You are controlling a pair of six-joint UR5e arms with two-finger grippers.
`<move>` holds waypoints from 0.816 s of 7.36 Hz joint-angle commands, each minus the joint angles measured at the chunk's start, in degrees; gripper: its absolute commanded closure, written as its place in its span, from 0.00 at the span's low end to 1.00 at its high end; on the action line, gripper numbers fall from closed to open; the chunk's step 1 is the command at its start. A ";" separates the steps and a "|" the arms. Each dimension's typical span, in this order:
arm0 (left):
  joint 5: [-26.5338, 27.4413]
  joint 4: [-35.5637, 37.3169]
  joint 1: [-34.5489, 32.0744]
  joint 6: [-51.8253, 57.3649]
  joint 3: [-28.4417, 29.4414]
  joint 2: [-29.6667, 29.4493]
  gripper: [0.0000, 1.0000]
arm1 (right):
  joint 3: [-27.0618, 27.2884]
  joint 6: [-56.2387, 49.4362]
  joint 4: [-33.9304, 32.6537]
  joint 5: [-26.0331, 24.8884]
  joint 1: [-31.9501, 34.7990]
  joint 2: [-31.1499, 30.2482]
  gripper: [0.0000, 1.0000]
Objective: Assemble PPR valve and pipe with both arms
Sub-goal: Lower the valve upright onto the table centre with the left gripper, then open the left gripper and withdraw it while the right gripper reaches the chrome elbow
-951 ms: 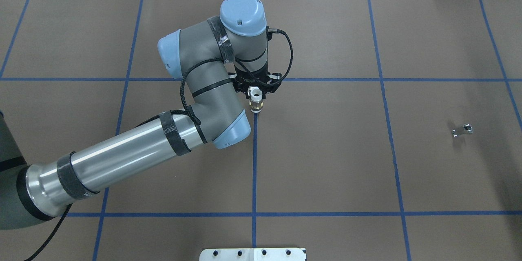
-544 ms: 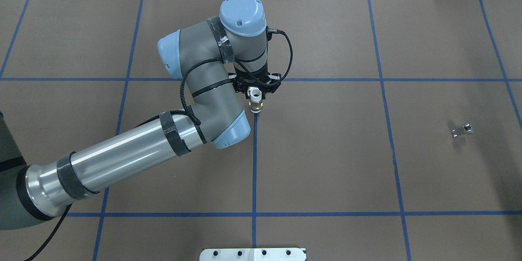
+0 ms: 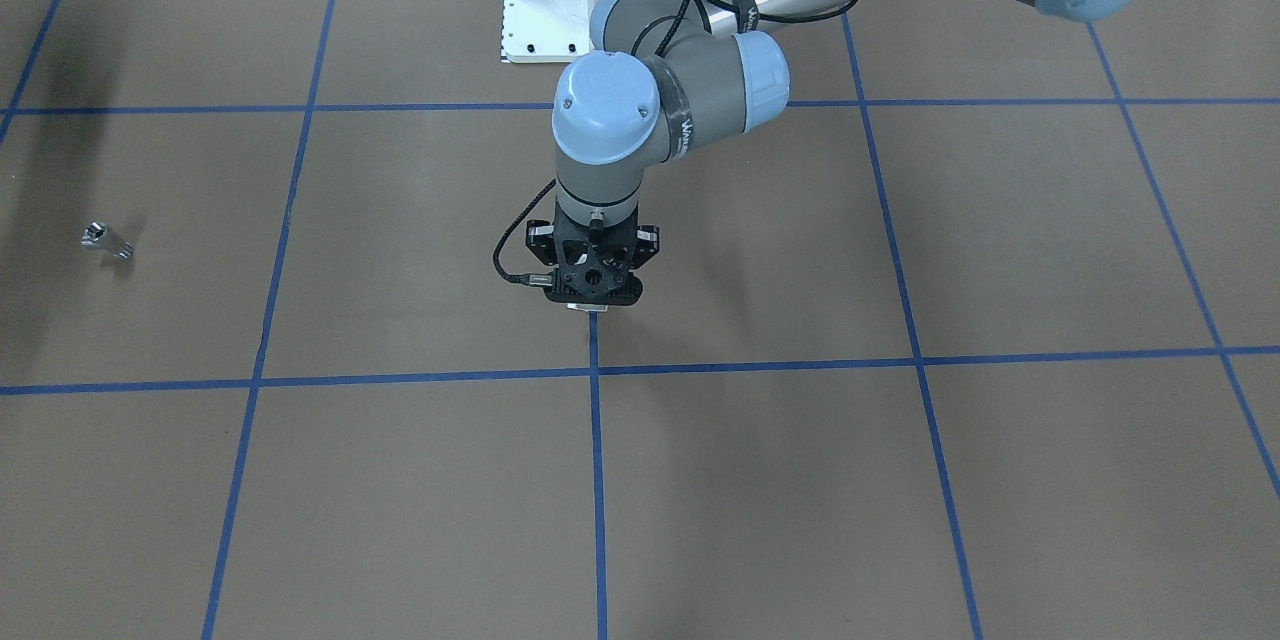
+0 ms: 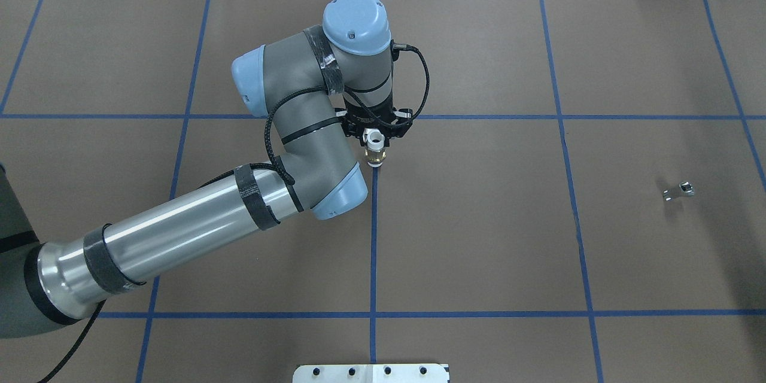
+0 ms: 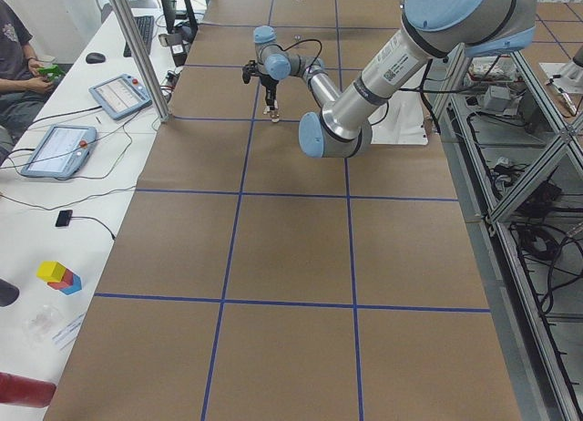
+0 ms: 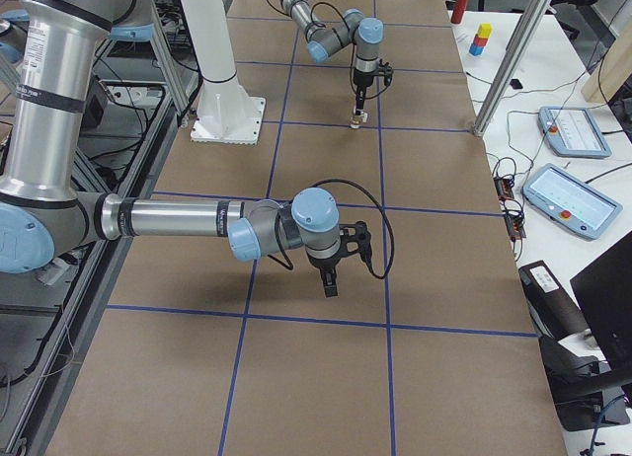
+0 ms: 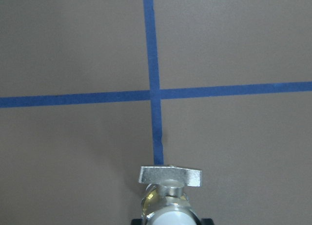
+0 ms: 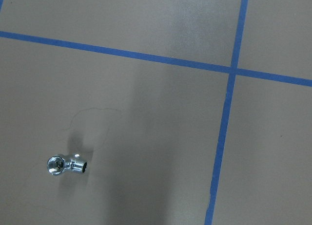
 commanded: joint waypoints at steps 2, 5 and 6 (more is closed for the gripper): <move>-0.06 0.01 0.03 -0.09 -0.26 0.30 0.16 | 0.09 -0.01 0.01 0.00 0.00 0.00 0.00; -0.14 5.16 -2.06 -0.53 -15.81 7.27 0.01 | 0.09 2.95 0.00 -0.17 -3.58 0.88 0.00; 0.03 9.02 -2.68 0.17 -23.30 12.20 0.01 | 0.09 11.94 0.01 -0.96 -6.82 2.62 0.00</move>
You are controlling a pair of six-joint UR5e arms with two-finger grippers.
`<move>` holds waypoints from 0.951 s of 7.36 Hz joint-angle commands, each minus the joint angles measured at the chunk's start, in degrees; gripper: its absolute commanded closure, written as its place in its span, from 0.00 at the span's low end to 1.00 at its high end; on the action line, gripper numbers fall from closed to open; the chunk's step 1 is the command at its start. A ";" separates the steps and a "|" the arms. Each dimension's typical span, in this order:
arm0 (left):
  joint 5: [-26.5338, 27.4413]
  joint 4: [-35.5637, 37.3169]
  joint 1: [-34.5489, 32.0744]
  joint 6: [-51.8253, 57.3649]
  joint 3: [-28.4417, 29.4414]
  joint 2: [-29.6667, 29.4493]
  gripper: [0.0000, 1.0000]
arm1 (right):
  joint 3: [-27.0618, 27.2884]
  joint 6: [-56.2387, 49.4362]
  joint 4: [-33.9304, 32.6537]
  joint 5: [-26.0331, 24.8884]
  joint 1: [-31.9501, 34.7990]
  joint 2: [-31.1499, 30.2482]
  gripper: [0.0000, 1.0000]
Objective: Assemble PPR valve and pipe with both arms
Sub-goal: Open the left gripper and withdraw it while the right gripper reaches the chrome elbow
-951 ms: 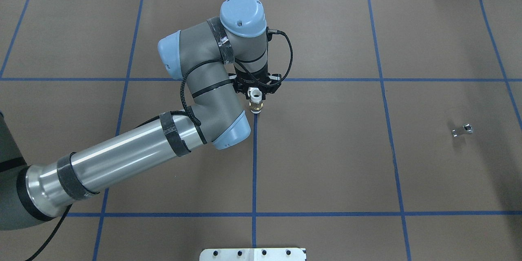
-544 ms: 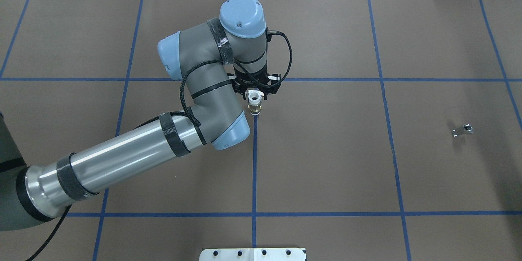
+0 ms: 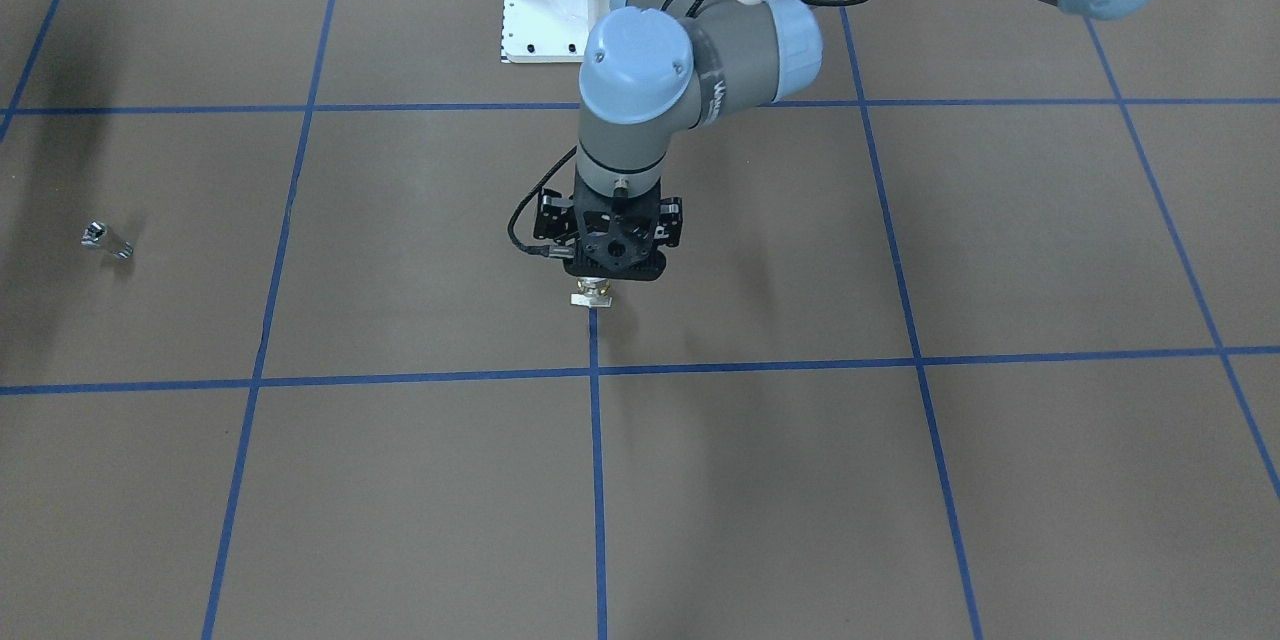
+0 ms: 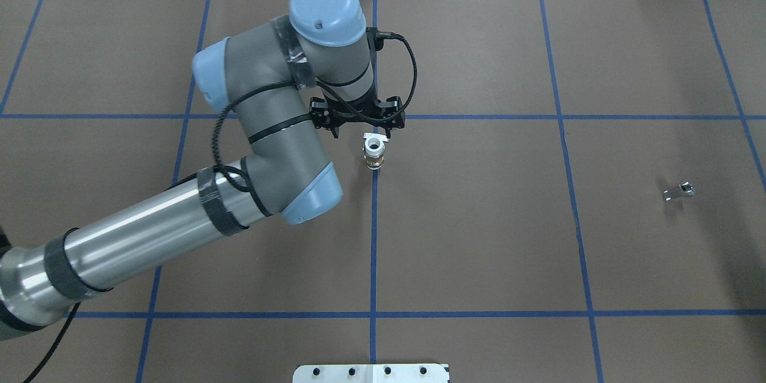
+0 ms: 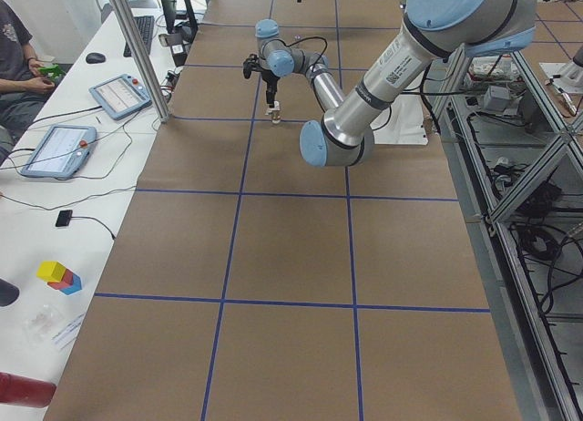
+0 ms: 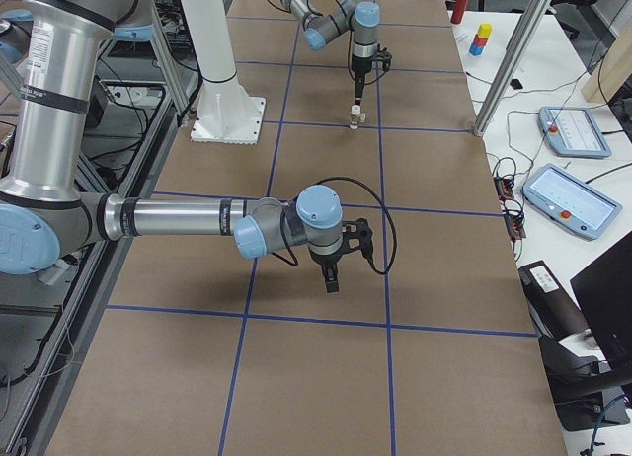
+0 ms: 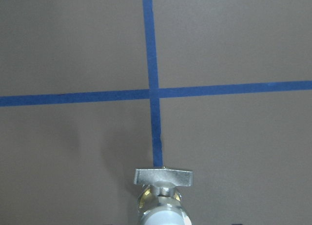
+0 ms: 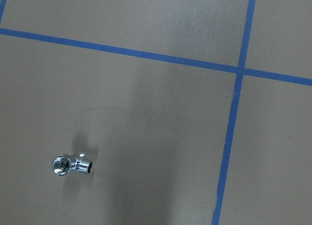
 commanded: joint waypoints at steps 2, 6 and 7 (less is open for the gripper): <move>0.00 4.40 -2.88 4.14 -21.62 17.76 0.01 | -0.03 16.18 5.45 -4.40 -8.91 2.74 0.00; -0.18 4.40 -4.74 9.27 -26.43 24.51 0.01 | -1.69 28.70 12.35 -9.52 -19.64 2.91 0.00; -0.26 4.48 -4.65 9.27 -26.34 24.42 0.01 | -1.87 29.66 12.35 -11.27 -21.48 3.00 0.01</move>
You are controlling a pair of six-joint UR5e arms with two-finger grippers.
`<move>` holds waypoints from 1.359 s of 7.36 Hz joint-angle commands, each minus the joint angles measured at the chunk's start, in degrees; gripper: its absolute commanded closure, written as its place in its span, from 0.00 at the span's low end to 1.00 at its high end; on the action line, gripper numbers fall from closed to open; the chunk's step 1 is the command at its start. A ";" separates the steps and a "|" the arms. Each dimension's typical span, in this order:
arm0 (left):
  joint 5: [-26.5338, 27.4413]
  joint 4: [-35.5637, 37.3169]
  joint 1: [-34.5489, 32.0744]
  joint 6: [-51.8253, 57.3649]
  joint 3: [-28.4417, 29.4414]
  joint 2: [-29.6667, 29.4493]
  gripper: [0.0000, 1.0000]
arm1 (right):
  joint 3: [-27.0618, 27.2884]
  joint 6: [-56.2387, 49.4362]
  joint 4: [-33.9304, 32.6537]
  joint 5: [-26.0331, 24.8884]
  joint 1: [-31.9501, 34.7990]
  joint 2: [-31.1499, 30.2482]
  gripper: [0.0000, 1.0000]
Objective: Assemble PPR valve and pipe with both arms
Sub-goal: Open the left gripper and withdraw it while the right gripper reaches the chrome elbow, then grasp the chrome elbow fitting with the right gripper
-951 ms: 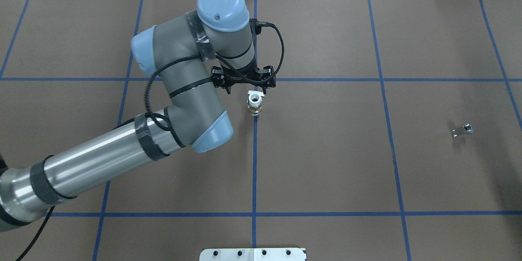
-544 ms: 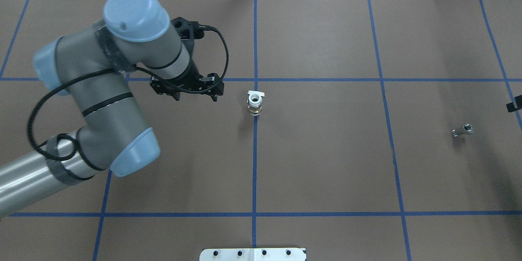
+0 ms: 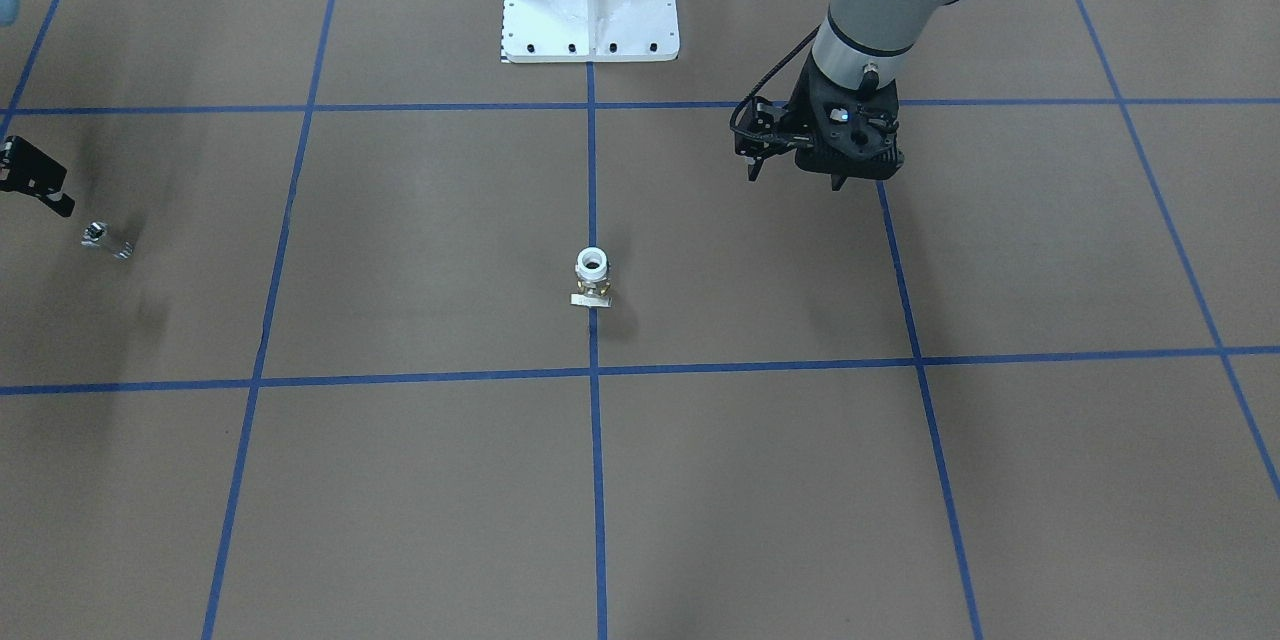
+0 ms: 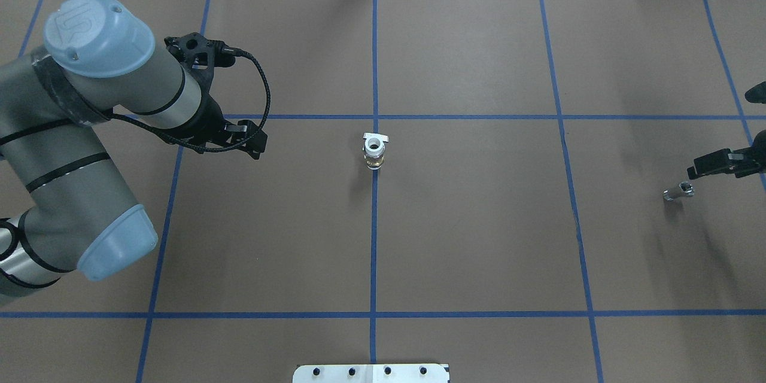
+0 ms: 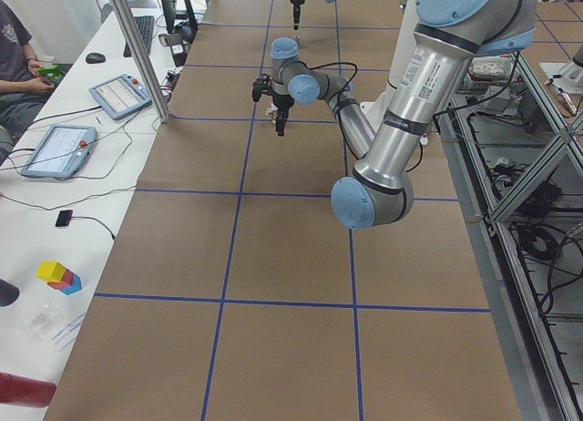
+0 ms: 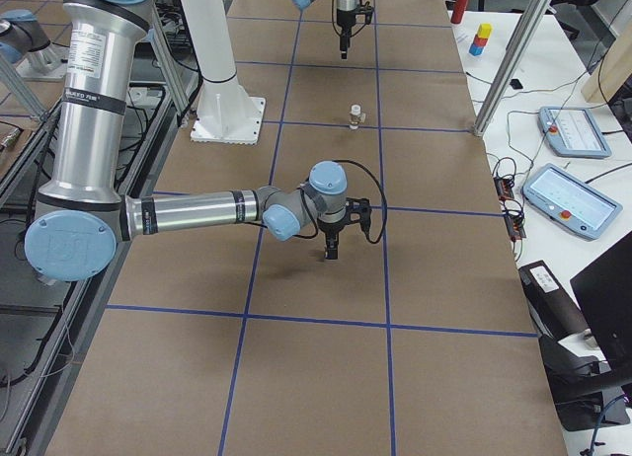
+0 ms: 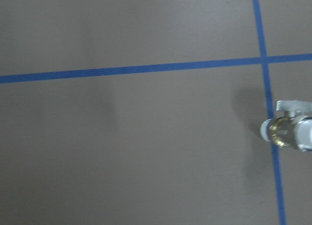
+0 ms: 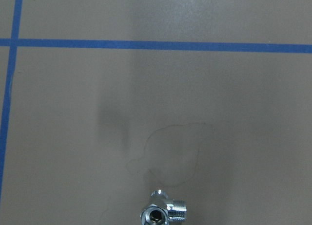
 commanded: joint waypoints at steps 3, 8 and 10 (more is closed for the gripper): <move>0.01 0.07 -0.25 0.38 0.08 0.22 0.01 | -3.25 1.95 0.45 -2.17 -3.87 2.22 0.08; 0.01 0.51 -0.43 0.38 -0.26 0.22 0.01 | -4.59 1.95 0.63 -1.91 -5.10 3.39 0.25; 0.01 0.51 -0.43 0.29 -0.35 0.22 0.01 | -4.59 1.95 0.63 -1.91 -5.10 3.21 0.33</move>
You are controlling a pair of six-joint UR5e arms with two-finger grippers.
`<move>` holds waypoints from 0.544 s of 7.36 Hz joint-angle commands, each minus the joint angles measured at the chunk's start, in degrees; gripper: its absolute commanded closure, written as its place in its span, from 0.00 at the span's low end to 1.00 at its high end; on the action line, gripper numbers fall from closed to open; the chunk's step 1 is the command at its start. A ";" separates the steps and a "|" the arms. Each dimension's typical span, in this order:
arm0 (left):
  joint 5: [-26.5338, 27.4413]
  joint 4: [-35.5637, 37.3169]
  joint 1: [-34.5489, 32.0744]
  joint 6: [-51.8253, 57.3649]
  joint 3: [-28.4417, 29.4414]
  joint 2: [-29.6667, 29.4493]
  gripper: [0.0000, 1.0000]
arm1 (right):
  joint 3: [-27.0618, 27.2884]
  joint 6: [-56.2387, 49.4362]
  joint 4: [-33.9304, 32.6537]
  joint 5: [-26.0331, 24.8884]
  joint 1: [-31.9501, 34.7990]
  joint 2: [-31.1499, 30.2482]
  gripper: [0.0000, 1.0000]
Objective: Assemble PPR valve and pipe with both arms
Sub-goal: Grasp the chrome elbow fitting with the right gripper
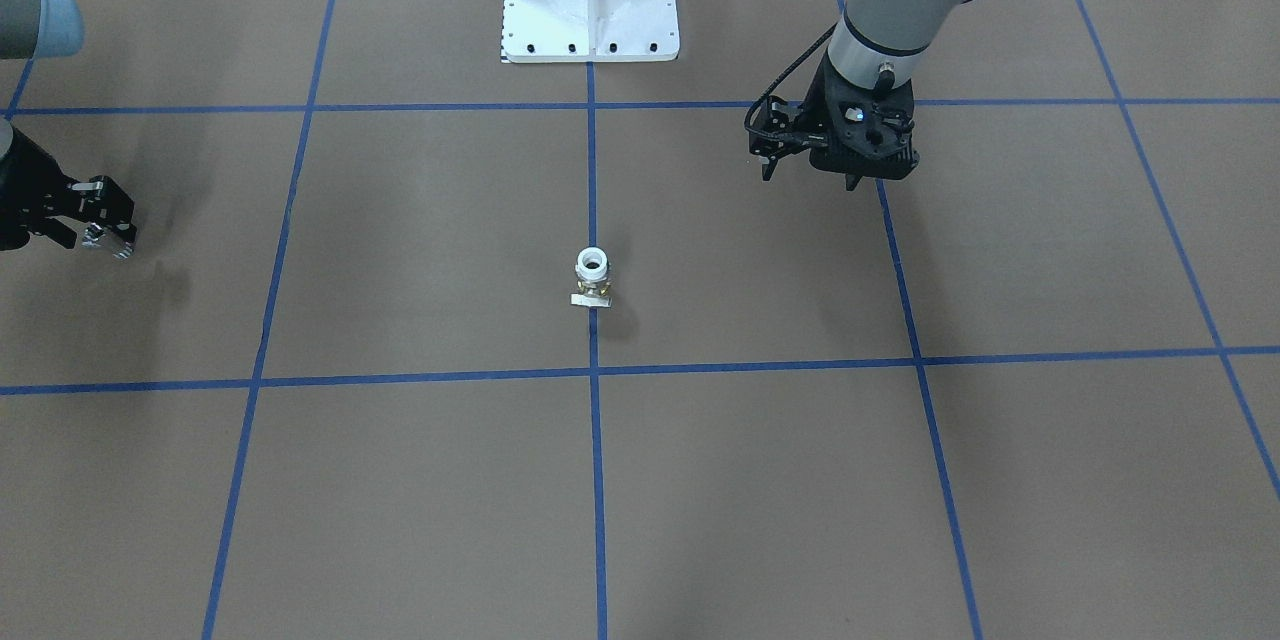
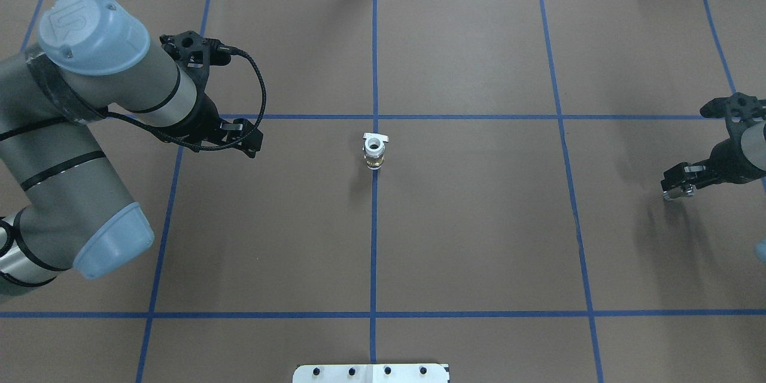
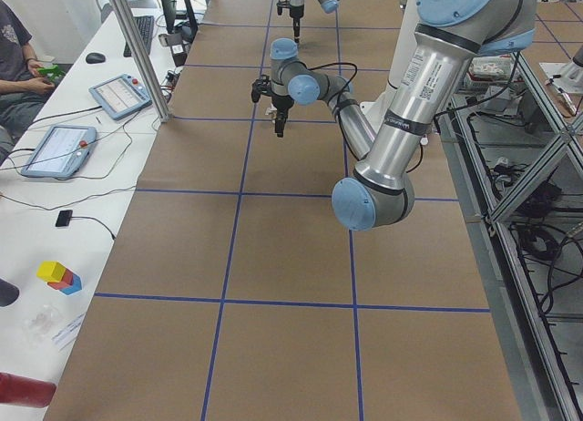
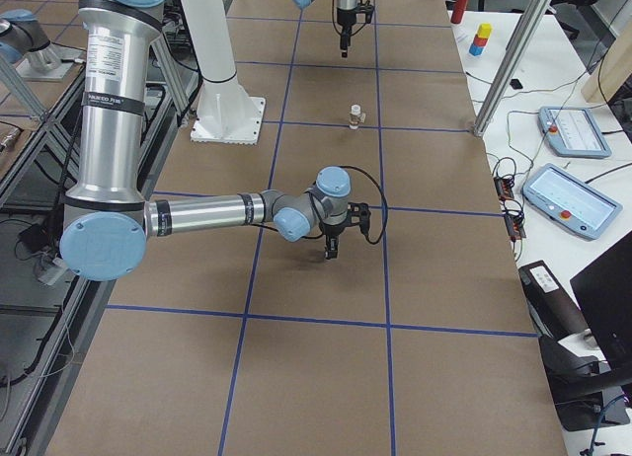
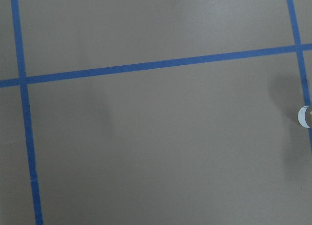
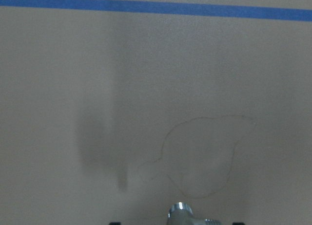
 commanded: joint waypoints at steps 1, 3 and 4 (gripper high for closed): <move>0.00 0.22 0.00 -0.03 -0.09 -0.10 0.01 | -0.07 -0.01 0.00 0.00 -0.03 -0.10 0.34; 0.00 0.23 0.00 -0.03 0.00 -0.10 0.01 | -0.07 -0.10 0.00 0.00 -0.03 -0.28 0.35; 0.00 0.23 0.00 -0.03 0.09 -0.10 0.01 | 0.10 -0.01 0.00 0.09 -0.03 -0.28 0.35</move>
